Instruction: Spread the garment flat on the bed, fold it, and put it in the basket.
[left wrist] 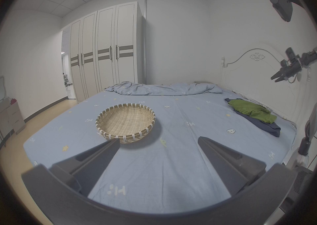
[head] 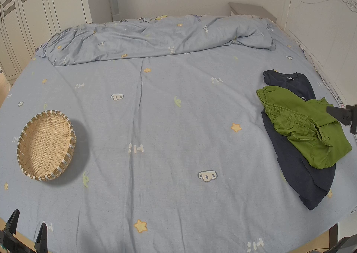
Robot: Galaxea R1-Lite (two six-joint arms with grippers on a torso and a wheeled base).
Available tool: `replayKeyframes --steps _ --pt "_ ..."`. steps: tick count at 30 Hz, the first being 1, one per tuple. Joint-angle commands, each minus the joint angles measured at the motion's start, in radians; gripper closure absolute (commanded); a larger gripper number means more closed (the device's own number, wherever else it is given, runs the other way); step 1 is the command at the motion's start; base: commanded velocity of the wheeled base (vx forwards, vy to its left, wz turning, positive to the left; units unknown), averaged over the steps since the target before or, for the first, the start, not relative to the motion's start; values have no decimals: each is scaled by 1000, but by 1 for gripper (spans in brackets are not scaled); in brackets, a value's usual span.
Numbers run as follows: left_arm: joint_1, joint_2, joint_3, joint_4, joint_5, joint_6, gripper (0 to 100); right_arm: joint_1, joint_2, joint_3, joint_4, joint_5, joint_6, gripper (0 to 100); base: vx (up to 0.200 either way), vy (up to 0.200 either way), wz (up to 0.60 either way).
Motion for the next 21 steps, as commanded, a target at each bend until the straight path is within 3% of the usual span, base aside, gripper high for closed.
replayKeyframes --steps 1,12,21 --pt "0 -15 8 0 0 0 0 -54 676 -321 -55 13 -119 0 0 0 0" --pt "0 -15 8 0 0 0 0 -55 843 -396 -58 -2 -142 0 0 0 0" --pt "0 -15 8 0 0 0 0 -68 864 -410 -218 -1 -153 0 0 0 0"
